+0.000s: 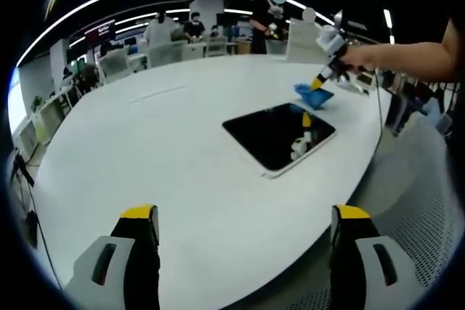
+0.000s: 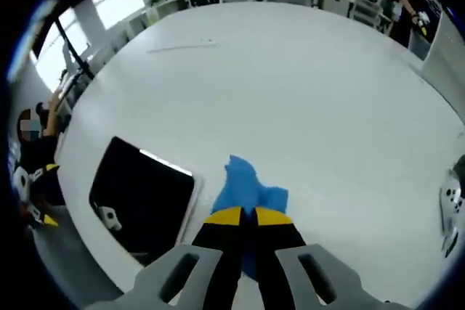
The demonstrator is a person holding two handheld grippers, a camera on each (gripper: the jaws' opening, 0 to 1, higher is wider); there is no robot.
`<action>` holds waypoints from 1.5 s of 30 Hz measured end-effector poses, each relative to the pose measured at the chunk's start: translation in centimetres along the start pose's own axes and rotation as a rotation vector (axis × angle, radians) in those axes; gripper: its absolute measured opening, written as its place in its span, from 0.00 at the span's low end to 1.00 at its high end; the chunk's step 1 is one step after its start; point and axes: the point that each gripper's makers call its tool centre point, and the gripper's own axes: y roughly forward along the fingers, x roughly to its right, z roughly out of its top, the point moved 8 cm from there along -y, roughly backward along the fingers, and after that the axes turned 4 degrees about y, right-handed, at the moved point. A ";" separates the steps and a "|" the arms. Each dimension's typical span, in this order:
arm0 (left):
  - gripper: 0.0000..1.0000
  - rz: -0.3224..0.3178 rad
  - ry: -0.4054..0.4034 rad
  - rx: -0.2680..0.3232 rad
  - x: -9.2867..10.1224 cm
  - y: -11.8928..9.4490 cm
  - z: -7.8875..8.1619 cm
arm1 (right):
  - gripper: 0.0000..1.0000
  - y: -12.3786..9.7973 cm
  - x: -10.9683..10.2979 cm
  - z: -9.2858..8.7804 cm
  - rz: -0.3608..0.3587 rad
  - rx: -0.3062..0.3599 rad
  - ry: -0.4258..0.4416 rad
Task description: Wipe the mirror surface with the cleaning cloth until all visible marks leave the cleaned area.
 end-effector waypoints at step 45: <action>1.00 0.030 -0.042 0.094 -0.4 -0.7 0.9 | 0.85 -7.3 0.6 -9.1 0.164 0.441 -0.289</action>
